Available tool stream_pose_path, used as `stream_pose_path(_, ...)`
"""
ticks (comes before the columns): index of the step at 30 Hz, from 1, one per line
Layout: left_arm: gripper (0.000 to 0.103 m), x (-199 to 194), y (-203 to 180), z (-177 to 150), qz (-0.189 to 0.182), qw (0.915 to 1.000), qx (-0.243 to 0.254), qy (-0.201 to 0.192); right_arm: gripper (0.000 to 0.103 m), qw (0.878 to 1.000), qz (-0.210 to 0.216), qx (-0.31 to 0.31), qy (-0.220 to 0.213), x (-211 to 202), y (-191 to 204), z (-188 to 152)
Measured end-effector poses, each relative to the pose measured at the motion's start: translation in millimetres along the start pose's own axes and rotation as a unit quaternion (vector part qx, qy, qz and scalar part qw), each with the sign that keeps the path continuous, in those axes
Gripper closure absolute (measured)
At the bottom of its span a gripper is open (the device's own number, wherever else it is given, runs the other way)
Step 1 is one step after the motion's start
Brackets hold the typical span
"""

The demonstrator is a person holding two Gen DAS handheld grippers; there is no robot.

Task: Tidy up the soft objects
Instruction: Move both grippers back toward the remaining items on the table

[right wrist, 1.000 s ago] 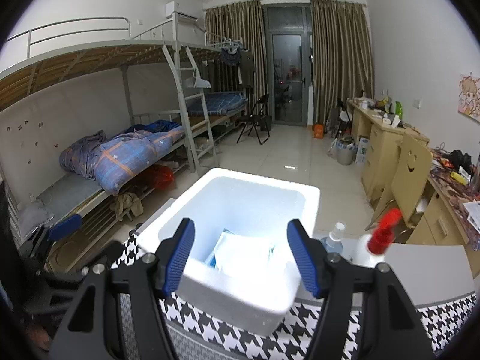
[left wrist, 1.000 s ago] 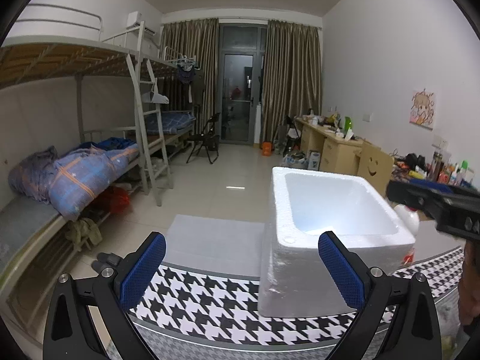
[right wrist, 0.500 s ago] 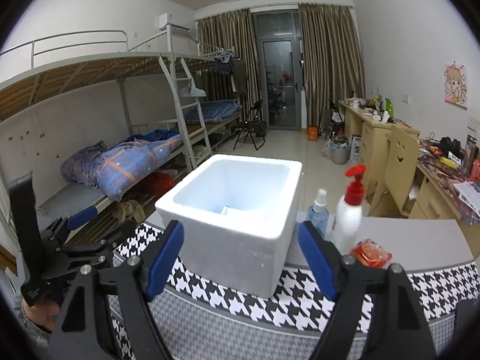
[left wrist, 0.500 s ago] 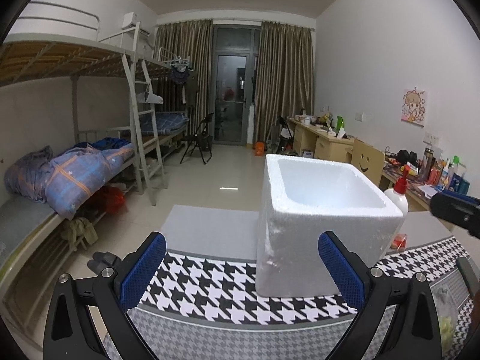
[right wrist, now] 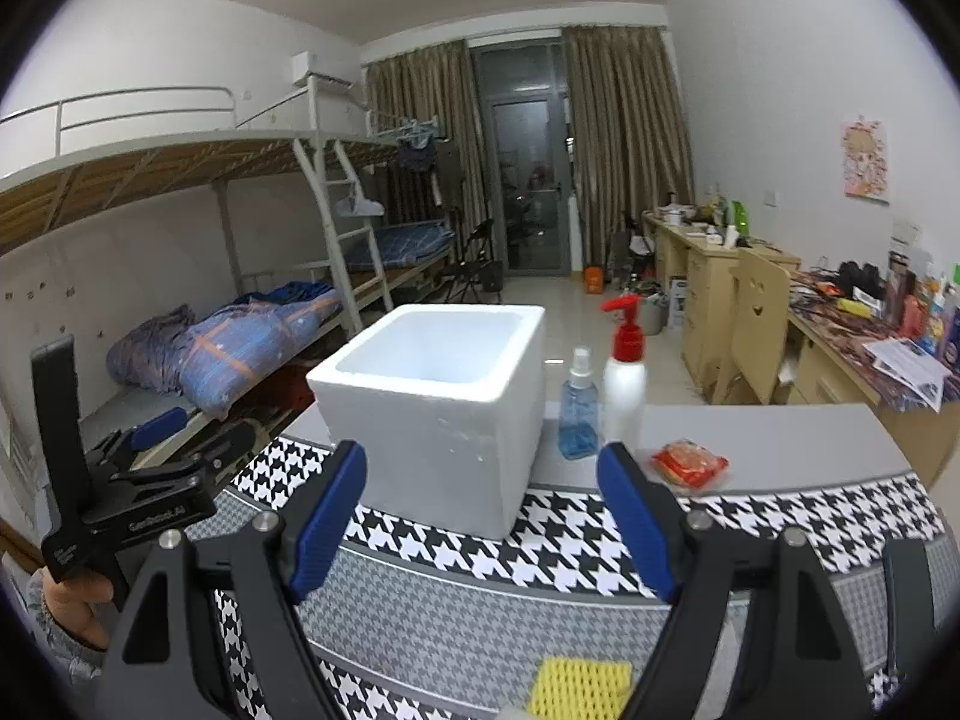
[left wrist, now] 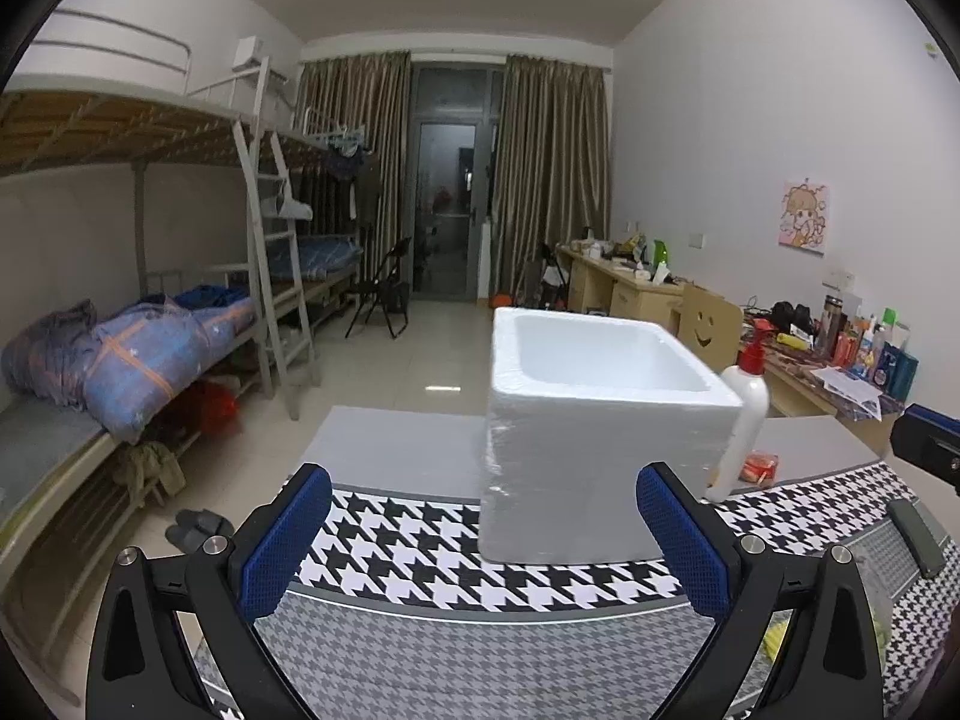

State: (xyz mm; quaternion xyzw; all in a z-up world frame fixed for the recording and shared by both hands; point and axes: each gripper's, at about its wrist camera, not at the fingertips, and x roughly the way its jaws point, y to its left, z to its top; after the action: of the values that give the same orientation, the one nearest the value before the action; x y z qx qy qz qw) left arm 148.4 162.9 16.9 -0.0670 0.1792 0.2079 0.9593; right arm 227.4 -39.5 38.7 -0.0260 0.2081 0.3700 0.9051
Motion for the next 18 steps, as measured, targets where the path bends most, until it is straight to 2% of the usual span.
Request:
stream_pose_path(3, 0.001, -10, -10, -2, -0.011, 0.9999, 0.013, -0.001, 0.019, 1.000, 0.000, 0.008, -0.008, -10, -4, -6)
stream_pose_path(9, 0.001, -27, -25, -5, -0.034, 0.9991, 0.025, -0.010, 0.009, 0.999, -0.002, 0.032, -0.023, -24, -12, -25)
stream_pose_path(18, 0.001, -42, -38, -11, -0.057, 0.9975, 0.038, -0.015, 0.005, 0.999, -0.015, 0.035, -0.029, -34, -19, -39)
